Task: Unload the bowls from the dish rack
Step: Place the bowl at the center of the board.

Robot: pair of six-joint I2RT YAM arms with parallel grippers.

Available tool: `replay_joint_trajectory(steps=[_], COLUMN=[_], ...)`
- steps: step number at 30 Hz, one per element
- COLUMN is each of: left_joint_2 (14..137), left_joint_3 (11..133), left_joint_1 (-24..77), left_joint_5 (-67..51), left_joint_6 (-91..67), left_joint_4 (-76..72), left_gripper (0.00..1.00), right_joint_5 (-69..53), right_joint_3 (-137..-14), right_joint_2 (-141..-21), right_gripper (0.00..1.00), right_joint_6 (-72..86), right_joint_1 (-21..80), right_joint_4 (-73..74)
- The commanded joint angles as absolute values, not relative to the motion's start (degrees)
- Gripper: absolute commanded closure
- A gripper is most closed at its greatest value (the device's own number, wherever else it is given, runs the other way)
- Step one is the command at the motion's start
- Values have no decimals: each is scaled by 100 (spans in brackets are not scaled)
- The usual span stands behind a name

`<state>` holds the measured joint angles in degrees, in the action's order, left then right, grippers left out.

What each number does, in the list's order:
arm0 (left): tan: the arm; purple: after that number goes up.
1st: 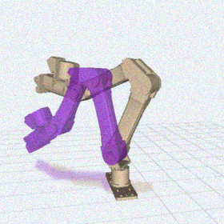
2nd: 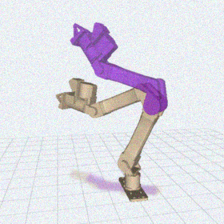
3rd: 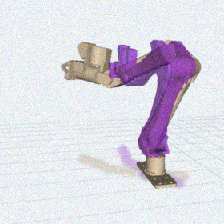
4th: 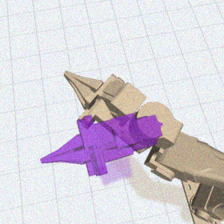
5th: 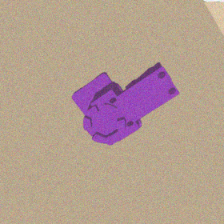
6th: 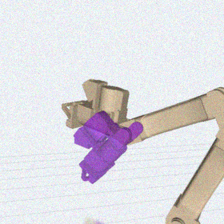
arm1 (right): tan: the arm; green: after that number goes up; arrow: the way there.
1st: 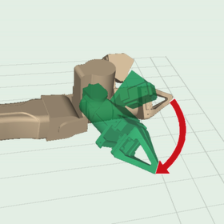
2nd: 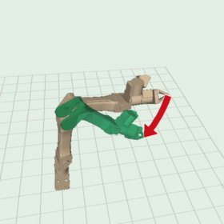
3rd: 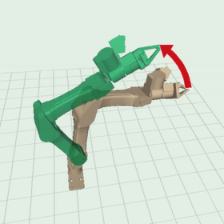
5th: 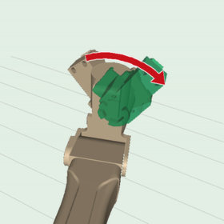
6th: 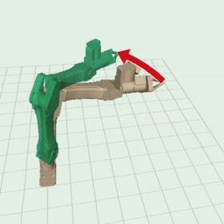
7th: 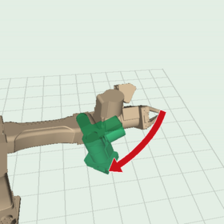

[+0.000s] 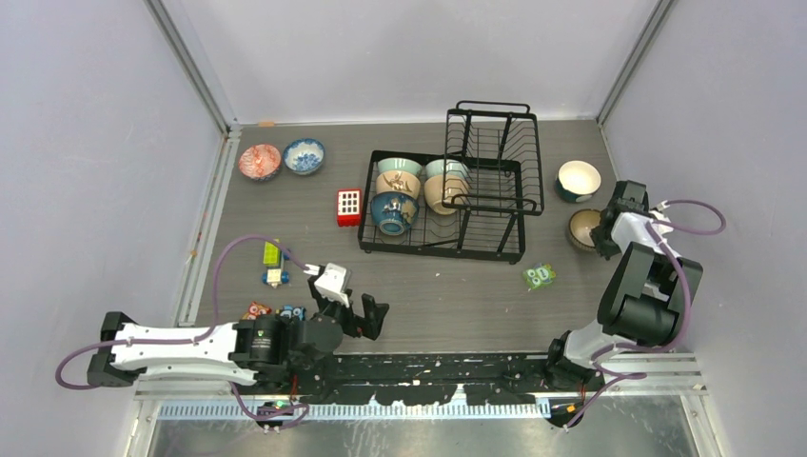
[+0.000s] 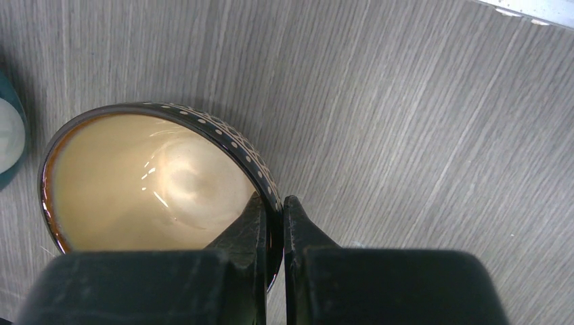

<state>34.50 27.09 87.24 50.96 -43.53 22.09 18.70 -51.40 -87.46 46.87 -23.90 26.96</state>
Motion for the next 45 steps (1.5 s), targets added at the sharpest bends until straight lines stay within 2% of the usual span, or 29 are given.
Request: replay_joint_trajectory(steps=[1,7,11,18,25,33,37,41,45], left_joint_2=[3245,3189,3291,3420,3504,3612,3582,3495,3468], left_joint_3=[2652,2610,2642,2697,2691,2745,2768,2769,2818], left_joint_1=[8710,8710,8710,8709,8712,8711,8710,8710,8710], left_joint_5=[5275,5248,5239,5222,5186,5149,5133,5050,5043], left_joint_6=[-4612,-4702,-4735,-4746,-4746,-4581,-4451,-4286,-4031], left_joint_4=[2253,2226,2226,2198,2129,1991,1944,1829,1681], left_gripper=[5,6,6,6,6,6,5,5,4], right_joint_5=[1931,1858,1811,1668,1644,1850,1955,2113,2279], right_joint_3=[-5480,-5600,-5675,-5730,-5722,-5665,-5752,-5883,-6109], right_joint_2=[-8842,-9006,-9082,-9172,-9173,-8869,-8548,-8172,-7570], right_gripper=[99,99,93,72,61,42,29,9,3], right_joint_6=[4733,4693,4685,4660,4626,4535,4469,4474,4517], right_joint_1=[-2435,-2469,-2470,-2479,-2487,-2485,-2488,-2487,-2483], right_joint_4=[2279,2317,2346,2338,2356,2529,2762,3143,3601])
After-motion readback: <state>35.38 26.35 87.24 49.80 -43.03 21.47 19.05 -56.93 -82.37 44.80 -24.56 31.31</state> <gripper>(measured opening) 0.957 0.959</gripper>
